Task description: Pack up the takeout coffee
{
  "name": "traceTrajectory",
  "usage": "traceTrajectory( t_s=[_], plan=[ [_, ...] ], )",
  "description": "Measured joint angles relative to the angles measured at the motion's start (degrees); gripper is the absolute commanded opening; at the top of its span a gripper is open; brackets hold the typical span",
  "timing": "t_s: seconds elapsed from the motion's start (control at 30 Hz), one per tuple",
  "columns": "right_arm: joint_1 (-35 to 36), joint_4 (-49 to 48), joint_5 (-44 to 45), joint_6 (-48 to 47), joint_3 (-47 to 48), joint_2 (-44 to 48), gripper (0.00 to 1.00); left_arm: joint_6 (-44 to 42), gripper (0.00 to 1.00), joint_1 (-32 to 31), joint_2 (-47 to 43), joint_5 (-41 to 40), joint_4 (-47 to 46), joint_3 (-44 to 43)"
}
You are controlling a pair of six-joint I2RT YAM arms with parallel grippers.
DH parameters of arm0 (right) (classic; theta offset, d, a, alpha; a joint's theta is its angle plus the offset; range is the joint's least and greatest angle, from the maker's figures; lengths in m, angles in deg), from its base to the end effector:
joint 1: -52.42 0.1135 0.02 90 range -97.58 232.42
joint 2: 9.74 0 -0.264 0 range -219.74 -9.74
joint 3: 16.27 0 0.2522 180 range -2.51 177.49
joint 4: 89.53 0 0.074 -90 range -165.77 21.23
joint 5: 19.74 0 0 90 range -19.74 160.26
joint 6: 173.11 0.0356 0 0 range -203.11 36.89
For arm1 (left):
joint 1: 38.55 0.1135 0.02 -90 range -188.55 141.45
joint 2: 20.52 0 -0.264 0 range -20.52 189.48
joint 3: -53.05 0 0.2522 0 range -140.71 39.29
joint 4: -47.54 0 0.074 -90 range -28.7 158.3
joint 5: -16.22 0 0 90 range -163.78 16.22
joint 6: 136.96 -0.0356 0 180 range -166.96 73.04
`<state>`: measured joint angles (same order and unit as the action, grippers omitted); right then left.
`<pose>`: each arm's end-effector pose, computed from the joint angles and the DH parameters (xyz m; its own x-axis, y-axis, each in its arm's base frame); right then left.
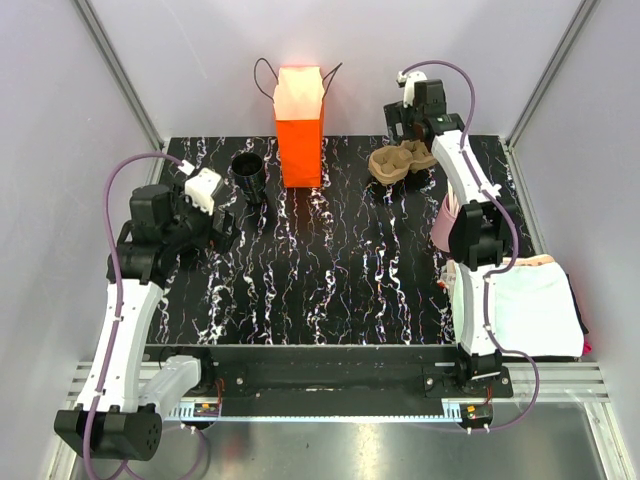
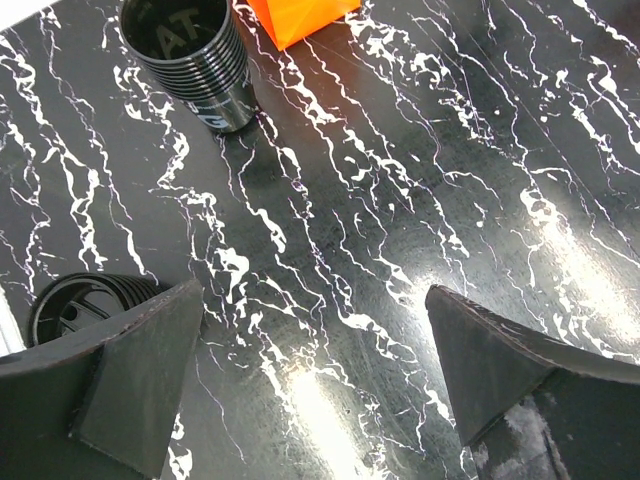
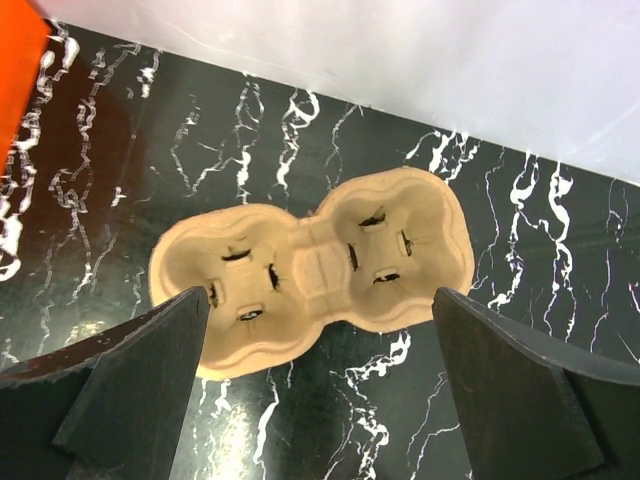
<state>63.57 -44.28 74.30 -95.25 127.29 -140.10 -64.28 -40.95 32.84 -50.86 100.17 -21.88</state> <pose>0.5198 0.0999 0.3141 -0.4808 -0.3086 -0.8208 -0.2408 0.9465 -0.2148 0.1877 -0.0217 0.3630 -0.3814 0.2904 -0.8776 0.5085 0.8587 0.0632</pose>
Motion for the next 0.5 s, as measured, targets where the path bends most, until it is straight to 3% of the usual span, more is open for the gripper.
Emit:
traceTrajectory(
  t_s=[0.5],
  plan=[
    [-2.49, 10.36, -0.98, -0.52, 13.88, -9.60, 0.97, 0.42, 0.99, 0.00, 0.02, 1.01, -0.35, 0.79]
  ],
)
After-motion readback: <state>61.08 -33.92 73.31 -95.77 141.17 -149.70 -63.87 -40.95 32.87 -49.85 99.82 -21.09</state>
